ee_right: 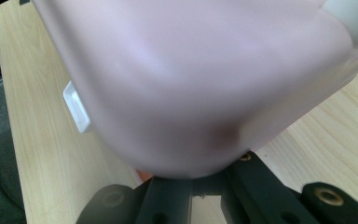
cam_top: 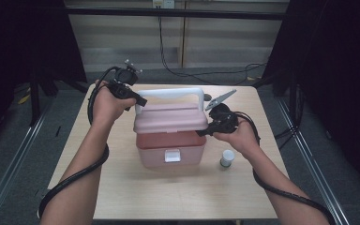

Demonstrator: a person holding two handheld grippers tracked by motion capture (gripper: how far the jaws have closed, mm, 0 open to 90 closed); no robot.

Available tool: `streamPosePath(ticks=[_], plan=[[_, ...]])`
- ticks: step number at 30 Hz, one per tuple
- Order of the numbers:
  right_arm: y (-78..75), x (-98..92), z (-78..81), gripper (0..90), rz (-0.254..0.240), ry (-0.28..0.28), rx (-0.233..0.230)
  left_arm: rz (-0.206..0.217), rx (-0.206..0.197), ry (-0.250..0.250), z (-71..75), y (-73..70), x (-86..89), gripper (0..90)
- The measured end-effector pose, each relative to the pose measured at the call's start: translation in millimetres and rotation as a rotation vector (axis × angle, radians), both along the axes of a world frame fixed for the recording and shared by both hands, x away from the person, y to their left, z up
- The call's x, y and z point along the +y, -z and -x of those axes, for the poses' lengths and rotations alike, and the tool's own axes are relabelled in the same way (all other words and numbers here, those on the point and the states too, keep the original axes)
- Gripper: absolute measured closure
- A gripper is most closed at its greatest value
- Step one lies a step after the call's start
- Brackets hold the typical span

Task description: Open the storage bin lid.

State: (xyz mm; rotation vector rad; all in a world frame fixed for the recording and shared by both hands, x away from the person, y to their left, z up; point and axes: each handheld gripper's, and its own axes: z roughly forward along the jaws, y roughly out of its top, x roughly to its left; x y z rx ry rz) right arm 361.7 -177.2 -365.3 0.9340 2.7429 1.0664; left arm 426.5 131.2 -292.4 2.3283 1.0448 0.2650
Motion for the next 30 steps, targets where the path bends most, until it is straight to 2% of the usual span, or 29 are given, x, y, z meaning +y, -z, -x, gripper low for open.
streamPosePath(ticks=[5,11,17,18,21,24,30], plan=[[-3.4,-3.6,1.5,90.0,-0.011,0.013,-0.004,-0.001,-0.009,-0.015,-0.6,3.0,1.5,67.6],[-5.9,-6.6,1.5,90.0,-0.008,0.013,-0.014,-0.001,-0.016,-0.034,-0.4,4.4,5.1,62.1],[-6.6,-6.0,2.3,90.0,-0.005,0.012,-0.018,0.02,-0.027,-0.056,1.6,5.9,12.5,49.1],[-6.8,-5.7,2.4,90.0,-0.01,0.013,-0.019,0.024,-0.03,-0.056,2.1,5.7,14.3,45.1],[-8.5,-5.6,2.3,90.0,-0.009,0.012,-0.025,0.036,-0.028,-0.054,6.2,5.2,20.2,41.1],[-10.4,-4.9,2.8,90.0,-0.006,0.017,-0.027,0.04,-0.039,-0.055,12.3,2.2,26.1,40.2],[-13.3,-5.1,3.1,90.0,0.0,0.02,-0.035,0.057,-0.052,-0.093,21.0,-8.2,45.7,38.8]])
